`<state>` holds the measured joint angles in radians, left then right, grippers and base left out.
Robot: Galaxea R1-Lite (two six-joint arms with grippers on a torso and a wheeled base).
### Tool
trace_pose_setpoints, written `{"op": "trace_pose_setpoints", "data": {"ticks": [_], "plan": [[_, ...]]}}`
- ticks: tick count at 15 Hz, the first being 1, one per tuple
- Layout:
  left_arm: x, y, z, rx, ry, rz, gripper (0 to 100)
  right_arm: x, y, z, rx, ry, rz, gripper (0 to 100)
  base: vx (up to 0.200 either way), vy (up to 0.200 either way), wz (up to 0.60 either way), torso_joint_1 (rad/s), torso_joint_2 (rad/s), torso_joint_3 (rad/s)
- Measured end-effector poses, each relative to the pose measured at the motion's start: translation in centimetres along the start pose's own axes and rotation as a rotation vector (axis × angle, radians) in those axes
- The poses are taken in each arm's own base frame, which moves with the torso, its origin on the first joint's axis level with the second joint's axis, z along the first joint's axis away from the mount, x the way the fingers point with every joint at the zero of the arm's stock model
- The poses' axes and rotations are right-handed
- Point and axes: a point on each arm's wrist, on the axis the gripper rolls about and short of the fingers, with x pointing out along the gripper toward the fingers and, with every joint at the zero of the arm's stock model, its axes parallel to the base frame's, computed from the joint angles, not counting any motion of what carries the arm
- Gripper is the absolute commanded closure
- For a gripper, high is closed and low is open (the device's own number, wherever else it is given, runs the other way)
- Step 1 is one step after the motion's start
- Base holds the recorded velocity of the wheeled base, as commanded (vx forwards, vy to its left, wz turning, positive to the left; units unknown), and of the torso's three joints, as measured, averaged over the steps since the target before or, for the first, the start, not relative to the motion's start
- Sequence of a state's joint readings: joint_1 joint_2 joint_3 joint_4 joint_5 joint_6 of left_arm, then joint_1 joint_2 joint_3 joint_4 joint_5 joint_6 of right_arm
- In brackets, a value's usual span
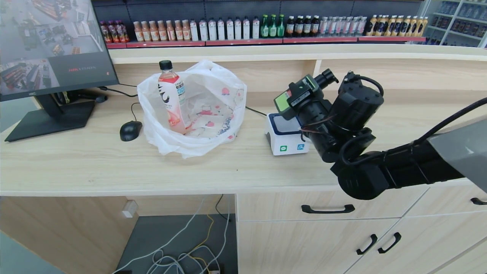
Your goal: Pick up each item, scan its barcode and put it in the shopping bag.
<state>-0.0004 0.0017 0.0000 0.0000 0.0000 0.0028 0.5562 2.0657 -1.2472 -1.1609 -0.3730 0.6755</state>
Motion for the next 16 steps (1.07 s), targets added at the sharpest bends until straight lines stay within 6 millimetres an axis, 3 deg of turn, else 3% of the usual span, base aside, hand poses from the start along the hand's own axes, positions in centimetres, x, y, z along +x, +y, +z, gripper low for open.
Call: {"op": "trace_pose_setpoints", "data": {"ticks": [4,8,12,16], "plan": [[0.0,0.0,0.0,0.0,0.0,0.0,0,-1.6,2.8,1.4,-0.059,-0.013,0.062,100,0.0,0.0,0.0,0.0,0.0,0.0],[0.0,0.0,0.0,0.0,0.0,0.0,0,-5.0,5.0,1.8,-0.146,0.031,0.115,100,0.0,0.0,0.0,0.0,0.0,0.0],[0.0,0.0,0.0,0.001,0.0,0.0,0,-7.1,5.4,3.2,-0.236,-0.101,0.209,100,0.0,0.0,0.0,0.0,0.0,0.0],[0.0,0.0,0.0,0.006,0.0,-0.001,0,-7.9,4.7,2.6,-0.476,-0.084,0.321,100,0.0,0.0,0.0,0.0,0.0,0.0]]}}
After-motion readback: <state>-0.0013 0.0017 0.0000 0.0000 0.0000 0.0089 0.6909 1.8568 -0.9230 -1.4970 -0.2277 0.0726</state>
